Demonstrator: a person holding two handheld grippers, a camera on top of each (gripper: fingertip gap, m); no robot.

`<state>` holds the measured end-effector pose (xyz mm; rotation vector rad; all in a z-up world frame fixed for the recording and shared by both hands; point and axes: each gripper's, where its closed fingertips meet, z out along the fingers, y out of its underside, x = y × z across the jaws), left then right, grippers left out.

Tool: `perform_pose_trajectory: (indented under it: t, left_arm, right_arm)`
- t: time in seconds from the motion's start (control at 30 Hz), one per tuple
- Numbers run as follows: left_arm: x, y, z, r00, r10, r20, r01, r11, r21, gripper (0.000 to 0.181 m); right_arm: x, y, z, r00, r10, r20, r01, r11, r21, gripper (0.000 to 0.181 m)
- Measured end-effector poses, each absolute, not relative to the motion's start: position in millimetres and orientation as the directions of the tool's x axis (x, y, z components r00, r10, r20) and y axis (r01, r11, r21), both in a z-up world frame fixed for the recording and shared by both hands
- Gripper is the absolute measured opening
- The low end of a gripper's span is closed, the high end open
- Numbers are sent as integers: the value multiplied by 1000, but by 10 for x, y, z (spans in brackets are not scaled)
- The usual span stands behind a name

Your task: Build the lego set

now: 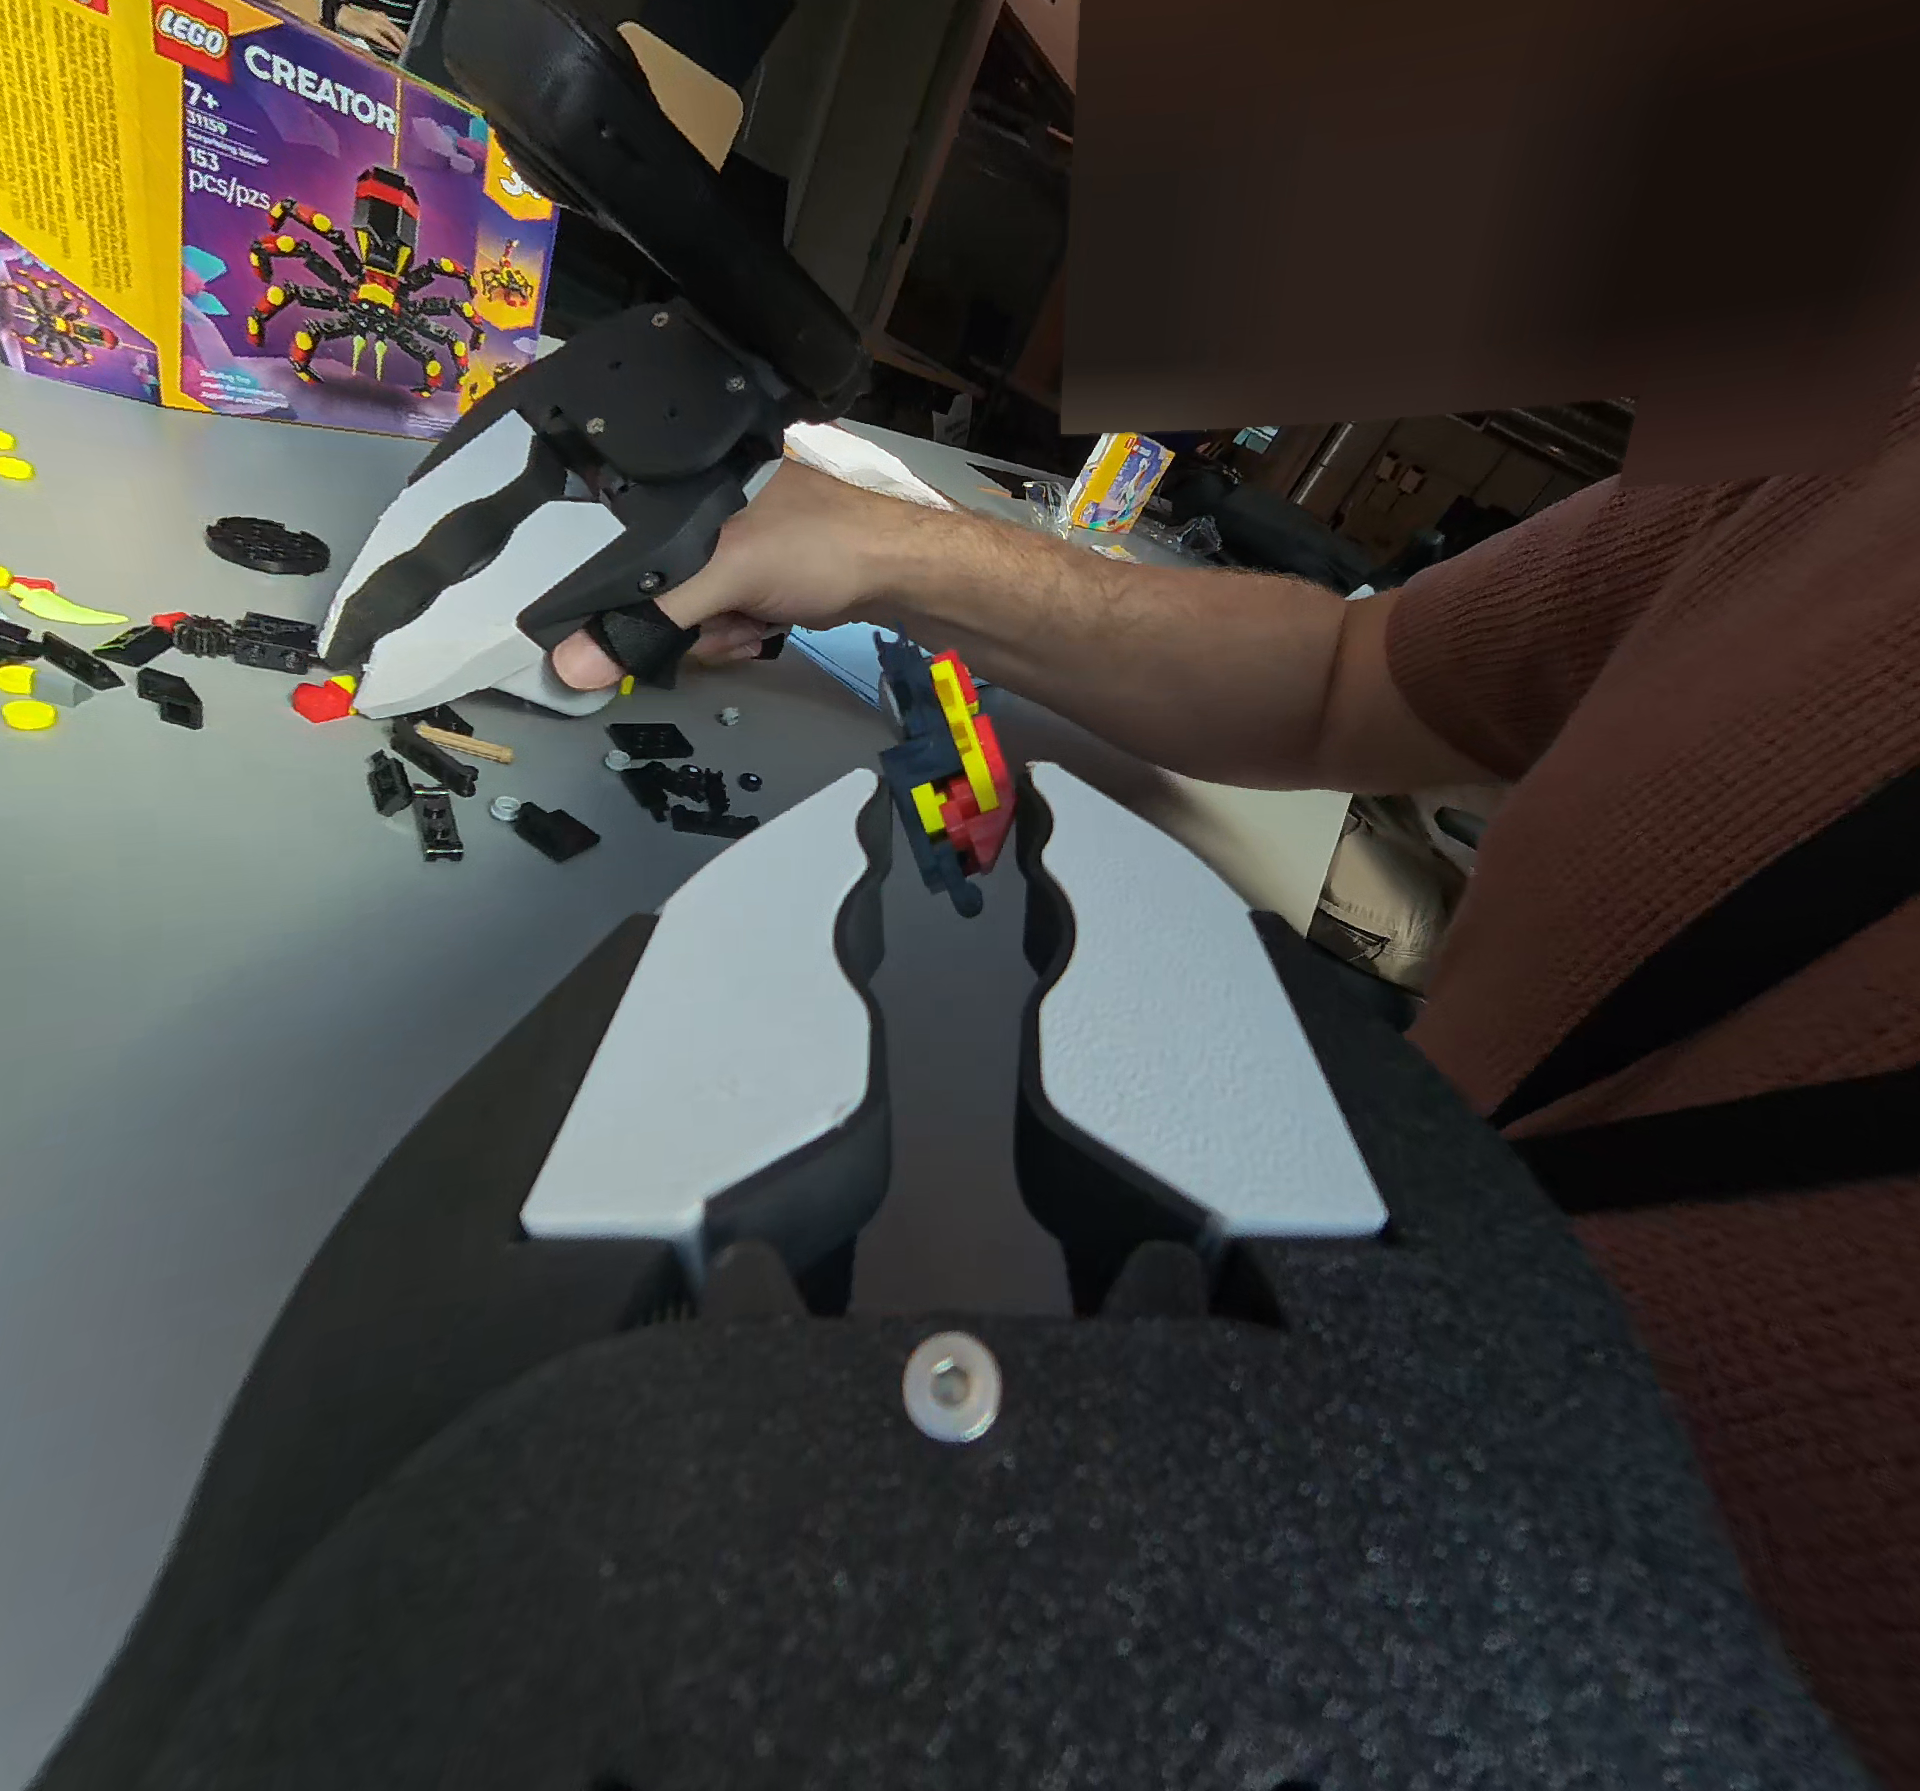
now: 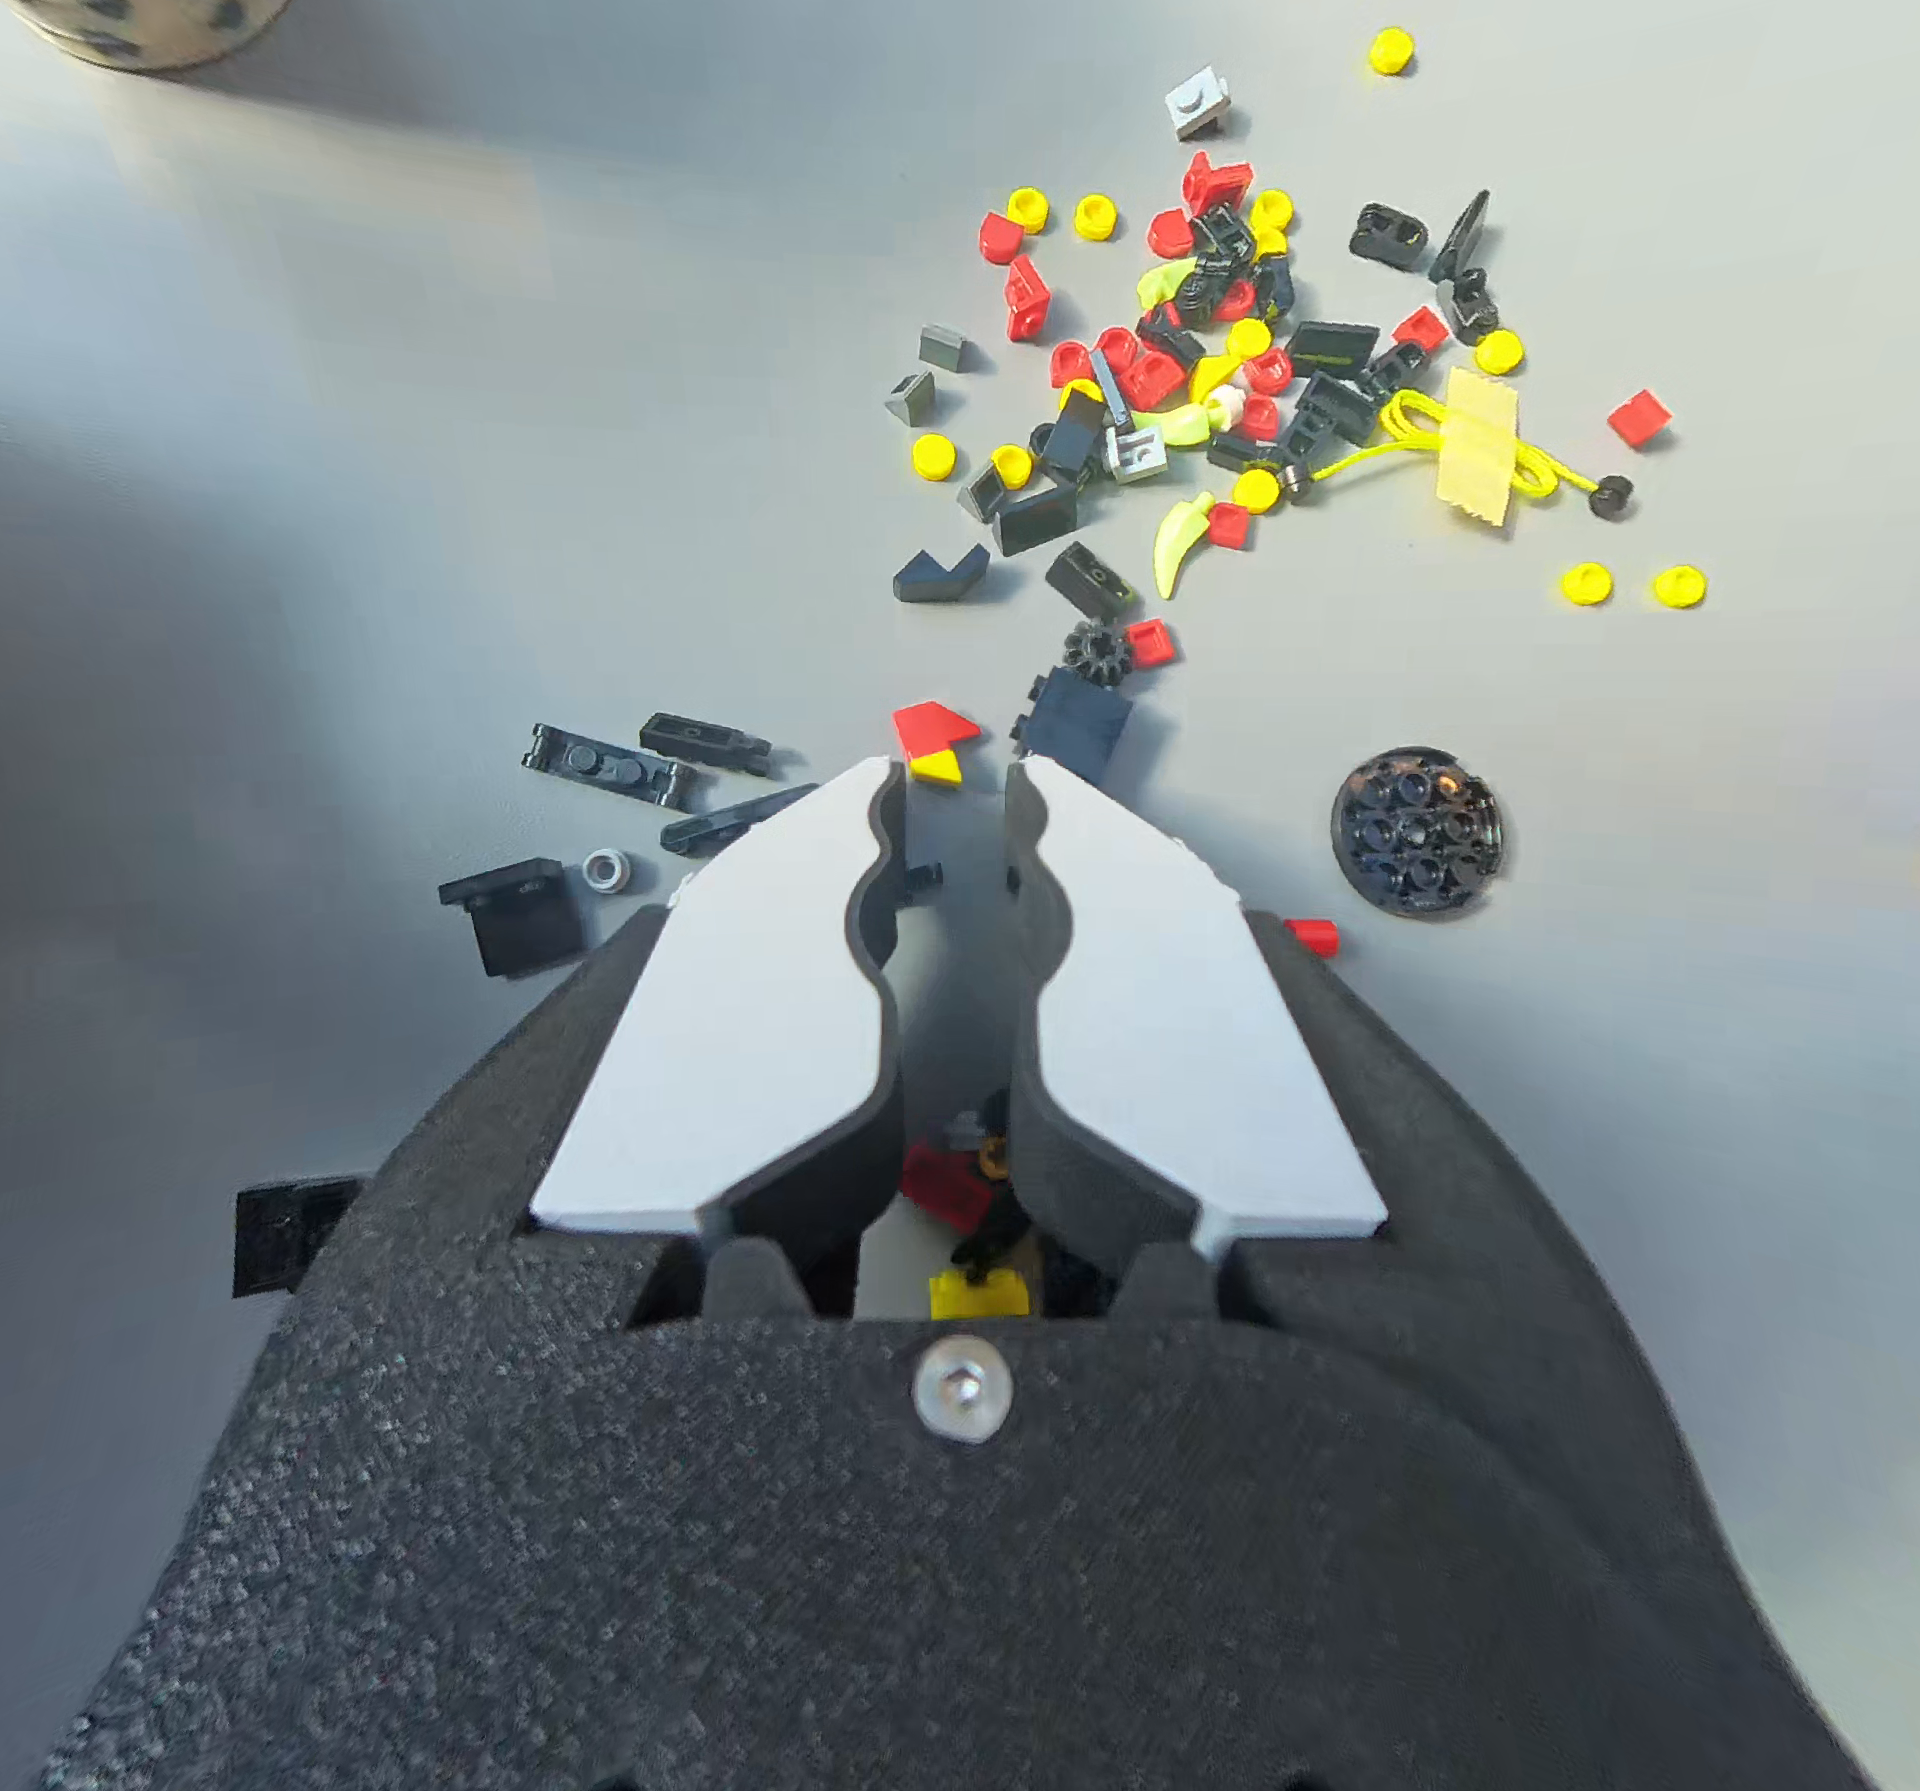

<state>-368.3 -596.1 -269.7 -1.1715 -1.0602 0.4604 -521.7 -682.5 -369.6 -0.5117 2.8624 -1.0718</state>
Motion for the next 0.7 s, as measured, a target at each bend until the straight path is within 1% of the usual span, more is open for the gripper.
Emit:
perform_pose_trajectory:
  t: [0.27, 0.37, 0.4, 0.47, 0.57, 0.63, 0.7]
  left_arm:
    - [-3701, -6011, -2731, 470, 769, 434, 235, 365, -901, 22]
    - [-3729, -6017, -2727, 450, 755, 478, 252, 406, -878, 22]
    - [-3746, -6019, -2722, 436, 747, 501, 257, 430, -865, 22]
    - [-3782, -5985, -2685, 429, 714, 553, 264, 487, -833, 22]
    - [-3892, -5883, -2632, 425, 659, 620, 275, 559, -782, 22]
    - [-4006, -5742, -2630, 431, 623, 653, 305, 580, -755, 22]
    - [-4127, -5519, -2628, 461, 588, 664, 343, 573, -745, 22]
  right_arm:
    - [-5153, -6916, -3719, -922, -376, 95, -347, 690, -636, 12]
    - [-5140, -6864, -3612, -904, -405, 135, -393, 666, -634, 10]
    - [-5111, -6802, -3508, -904, -405, 138, -390, 647, -655, 9]
    - [-5012, -6598, -3212, -917, -382, 116, -339, 592, -731, 9]
    - [-4701, -6091, -2659, -936, -341, 89, -241, 436, -867, 9]
    - [-4506, -5729, -2389, -940, -303, 154, -260, 351, -899, 9]
    - [-4347, -5457, -2294, -937, -274, 216, -304, 341, -889, 9]
